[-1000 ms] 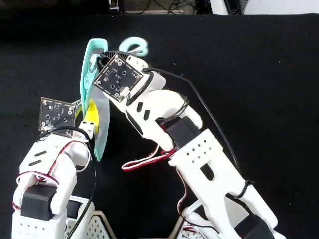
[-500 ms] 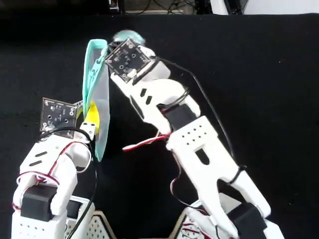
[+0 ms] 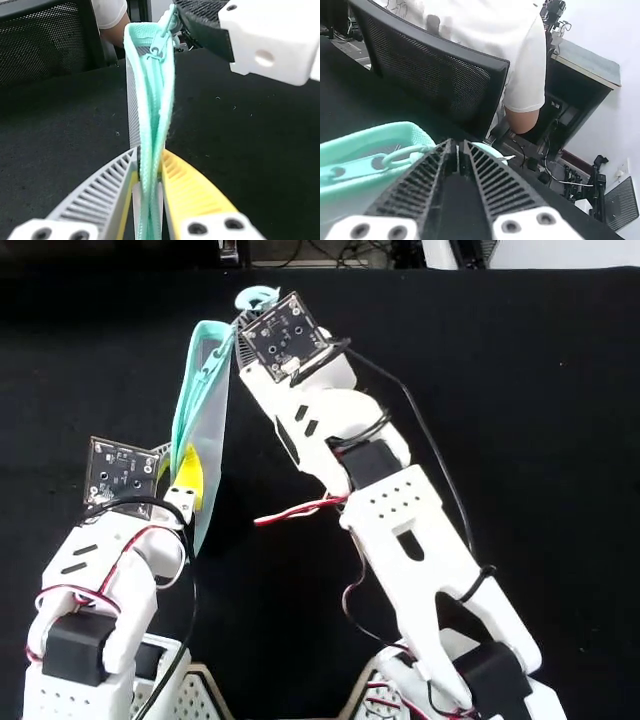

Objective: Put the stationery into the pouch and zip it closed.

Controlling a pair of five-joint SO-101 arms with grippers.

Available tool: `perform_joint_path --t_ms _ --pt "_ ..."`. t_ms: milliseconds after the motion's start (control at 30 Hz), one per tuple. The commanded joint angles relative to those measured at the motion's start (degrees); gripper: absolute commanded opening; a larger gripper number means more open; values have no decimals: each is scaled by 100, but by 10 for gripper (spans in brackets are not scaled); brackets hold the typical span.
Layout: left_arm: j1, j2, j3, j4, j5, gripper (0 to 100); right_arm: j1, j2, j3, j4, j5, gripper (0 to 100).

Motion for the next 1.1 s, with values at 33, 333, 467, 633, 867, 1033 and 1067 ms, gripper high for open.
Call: perform_joint_path --t_ms 33,333,467,633,867,1033,1067 --pt "4 105 -57 132 -70 52 475 189 -426 -149 -88 13" --pt "4 105 -57 132 -70 52 1266 1411 -1297 -158 -1064 13" --pt "4 105 -57 132 -70 52 1248 1174 -1297 88 -1108 13" --pt "4 97 -57 132 -70 52 1354 1015 -1288 114 -1116 13" --pt "4 97 -57 132 -70 52 1538 1033 -1332 79 -1116 13" --pt "4 97 -57 132 -70 52 1582 1402 -1525 26 -1108 13" --pt "4 97 -57 132 -70 52 1582 1508 -1587 35 -1108 13"
